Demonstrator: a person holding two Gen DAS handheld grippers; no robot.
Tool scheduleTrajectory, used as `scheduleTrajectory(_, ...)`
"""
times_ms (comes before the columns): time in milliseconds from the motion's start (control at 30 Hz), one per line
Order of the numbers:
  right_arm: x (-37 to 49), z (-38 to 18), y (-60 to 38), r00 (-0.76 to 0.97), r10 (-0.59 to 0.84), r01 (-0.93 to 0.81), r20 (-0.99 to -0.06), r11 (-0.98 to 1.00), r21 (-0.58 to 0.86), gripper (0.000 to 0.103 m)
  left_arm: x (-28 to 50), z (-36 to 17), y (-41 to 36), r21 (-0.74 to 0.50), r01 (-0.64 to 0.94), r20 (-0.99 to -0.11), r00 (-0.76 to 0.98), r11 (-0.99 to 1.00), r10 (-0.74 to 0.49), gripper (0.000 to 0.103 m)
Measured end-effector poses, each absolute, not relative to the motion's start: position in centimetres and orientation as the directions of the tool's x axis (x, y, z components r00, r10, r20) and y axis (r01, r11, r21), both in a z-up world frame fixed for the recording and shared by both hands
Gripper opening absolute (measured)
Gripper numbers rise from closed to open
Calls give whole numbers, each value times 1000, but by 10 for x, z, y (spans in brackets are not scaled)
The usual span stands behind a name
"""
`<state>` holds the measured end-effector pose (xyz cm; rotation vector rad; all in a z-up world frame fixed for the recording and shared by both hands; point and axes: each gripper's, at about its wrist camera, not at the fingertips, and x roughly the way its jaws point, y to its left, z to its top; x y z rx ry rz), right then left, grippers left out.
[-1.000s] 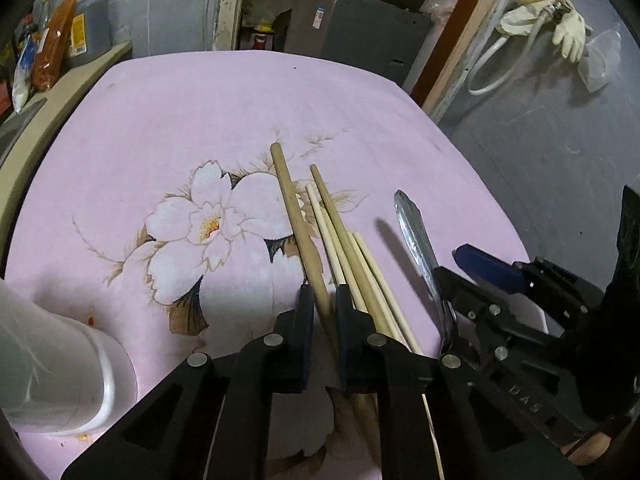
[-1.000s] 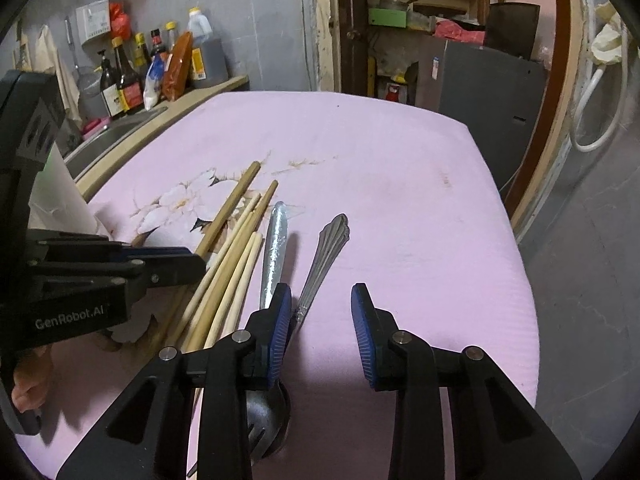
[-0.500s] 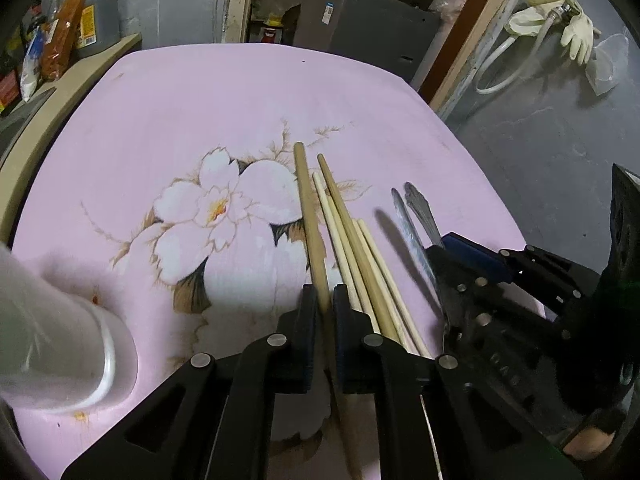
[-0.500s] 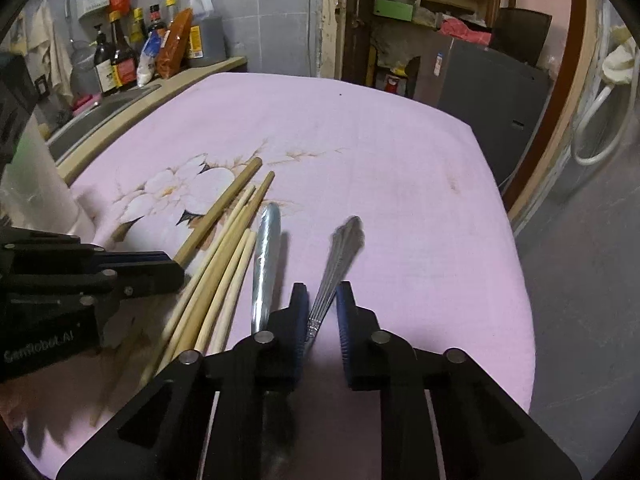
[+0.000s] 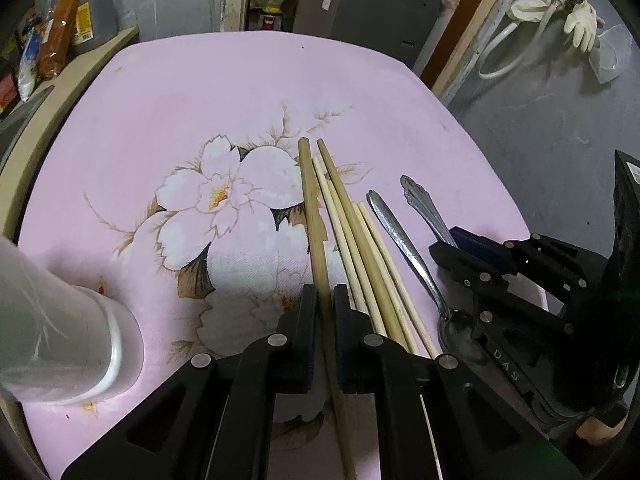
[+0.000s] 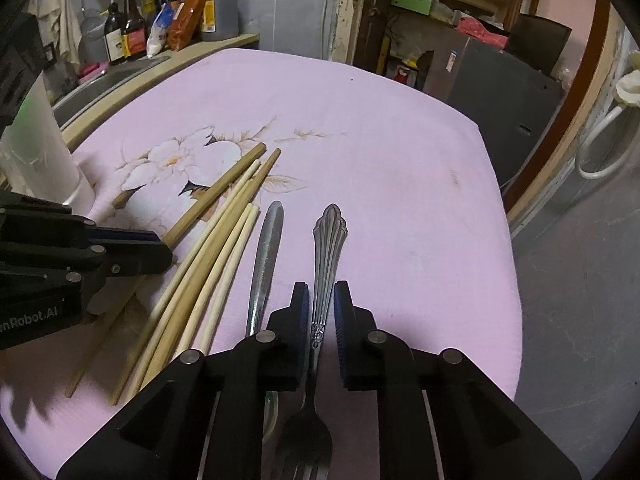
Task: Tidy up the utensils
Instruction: 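Grasp the ornate-handled fork with the right tool while the left tool grasps a chopstick, then lift the fork with the right tool while the left tool carries the chopstick to the holder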
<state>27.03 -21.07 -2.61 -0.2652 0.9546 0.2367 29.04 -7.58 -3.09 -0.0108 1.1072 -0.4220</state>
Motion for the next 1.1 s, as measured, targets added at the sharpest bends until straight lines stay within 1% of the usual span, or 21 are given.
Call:
scheduleTrajectory(67, 268, -25, -213, 567, 87, -299, -819, 948, -106, 6, 286, -31, -74, -231, 320, -850, 394, 919, -351, 5)
scheduleTrajectory(133, 263, -23, -219, 587, 113, -274, -802, 960, -65, 6, 280, -30, -70, -241, 320, -833, 416, 916, -365, 5)
scheduleTrajectory(233, 249, -19, -225, 618, 162, -261, -769, 965, -6, 6, 267, -23, -63, -224, 320, -797, 483, 921, -362, 4)
scheduleTrajectory(300, 236, -14, -224, 652, 184, -265, -736, 964, 7, 6, 257, -17, -57, -224, 324, -768, 522, 919, -371, 4)
scheduleTrajectory(367, 219, -6, -219, 697, 192, -274, -691, 962, -10, 6, 247, -12, -52, -233, 332, -736, 555, 914, -389, 4)
scheduleTrajectory(467, 192, 7, -211, 773, 198, -289, -602, 956, -57, 6, 228, 3, -46, -254, 356, -658, 618, 899, -431, 4)
scheduleTrajectory(533, 173, 14, -205, 823, 207, -297, -530, 951, -90, 6, 218, 10, -44, -270, 377, -591, 661, 886, -461, 4)
scheduleTrajectory(600, 157, 19, -201, 862, 211, -293, -461, 949, -114, 6, 204, 19, -39, -302, 400, -506, 702, 865, -501, 4)
scheduleTrajectory(667, 147, 26, -198, 889, 216, -287, -404, 950, -122, 6, 191, 27, -33, -301, 398, -455, 738, 866, -498, 4)
scheduleTrajectory(800, 137, 37, -196, 919, 246, -286, -308, 954, -91, 6, 178, 37, -23, -309, 389, -371, 791, 868, -487, 4)
scheduleTrajectory(900, 134, 48, -195, 933, 260, -287, -250, 955, -79, 6, 171, 47, -18, -302, 382, -317, 824, 874, -470, 4)
scheduleTrajectory(1100, 135, 73, -183, 935, 303, -316, -185, 948, -43, 6, 165, 67, 0, -301, 371, -229, 866, 879, -444, 4)
